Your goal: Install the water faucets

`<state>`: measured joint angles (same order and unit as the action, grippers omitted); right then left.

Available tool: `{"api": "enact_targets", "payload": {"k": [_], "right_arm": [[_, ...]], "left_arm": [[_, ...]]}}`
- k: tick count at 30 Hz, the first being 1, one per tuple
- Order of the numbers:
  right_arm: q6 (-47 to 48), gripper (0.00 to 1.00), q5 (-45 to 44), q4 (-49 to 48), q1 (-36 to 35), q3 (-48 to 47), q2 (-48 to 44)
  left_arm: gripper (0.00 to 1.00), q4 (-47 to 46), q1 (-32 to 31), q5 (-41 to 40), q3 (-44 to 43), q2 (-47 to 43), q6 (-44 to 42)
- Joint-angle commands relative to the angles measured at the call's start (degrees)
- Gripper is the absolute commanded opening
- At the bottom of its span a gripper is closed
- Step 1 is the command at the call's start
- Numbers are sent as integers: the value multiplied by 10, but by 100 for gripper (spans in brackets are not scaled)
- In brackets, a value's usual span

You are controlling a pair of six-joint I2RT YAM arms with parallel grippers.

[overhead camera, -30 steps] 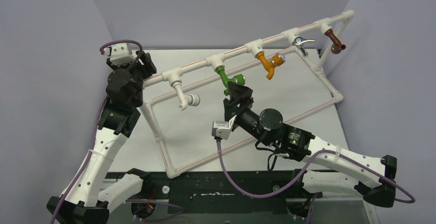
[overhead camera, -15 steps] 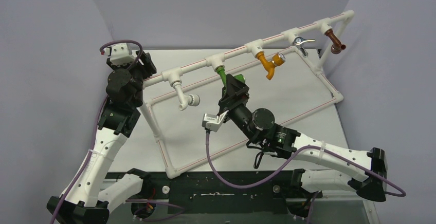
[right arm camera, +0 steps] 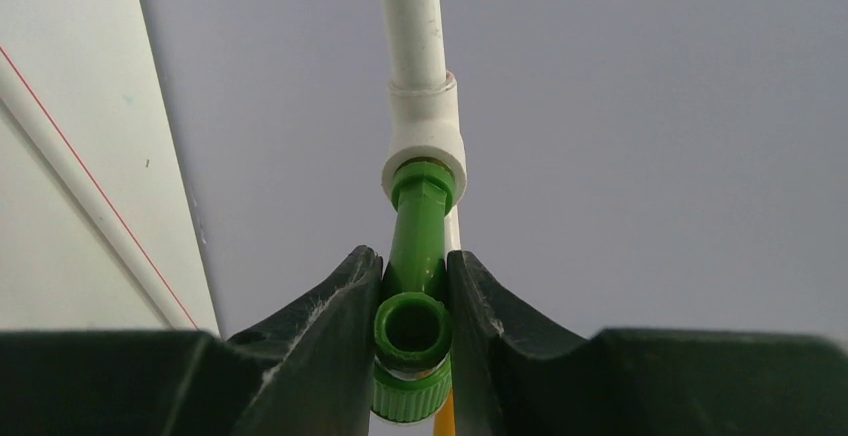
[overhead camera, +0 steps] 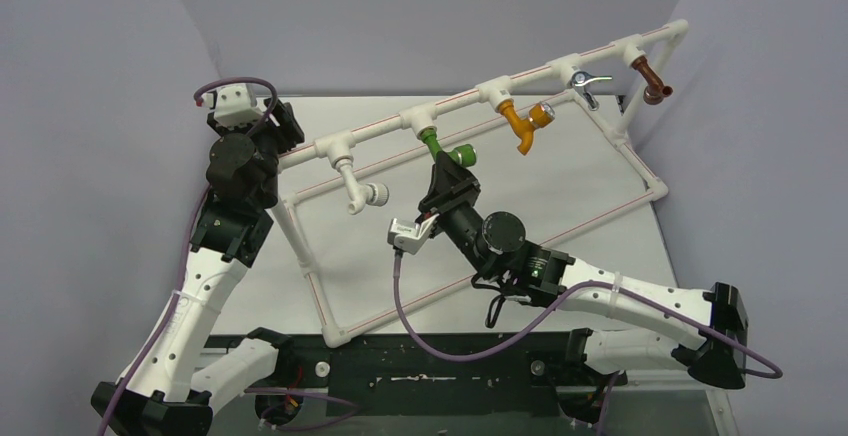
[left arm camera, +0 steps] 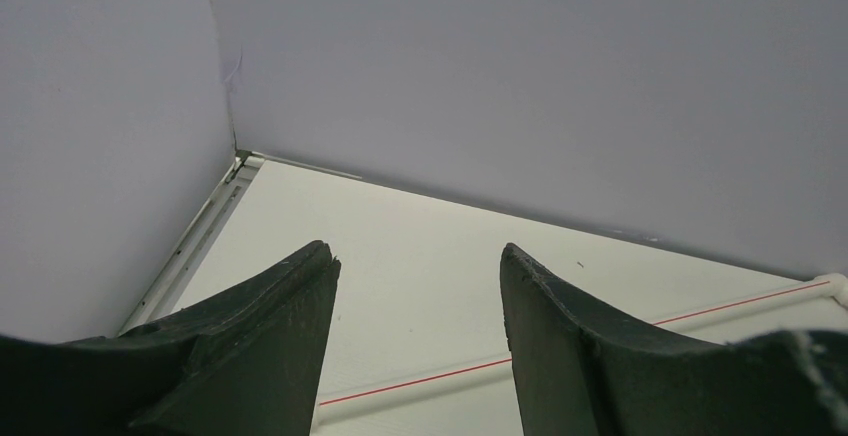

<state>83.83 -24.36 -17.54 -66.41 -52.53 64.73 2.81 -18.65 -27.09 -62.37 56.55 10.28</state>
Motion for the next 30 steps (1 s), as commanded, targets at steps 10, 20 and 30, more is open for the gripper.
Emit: {"api": "enact_targets", "payload": {"k": [10,20,30], "right_arm": [[-179,0,-24,-93,4,-16,-11],[-449,0,-48,-131,-2,-36,-4],[-728,0,-101,-158,0,-56,-2]], "left_arm": [[58,143,-9,17,34,19,-14],[58,144,-9,17,33,17,-14],[58,143,-9,20,34,13,-13]]}}
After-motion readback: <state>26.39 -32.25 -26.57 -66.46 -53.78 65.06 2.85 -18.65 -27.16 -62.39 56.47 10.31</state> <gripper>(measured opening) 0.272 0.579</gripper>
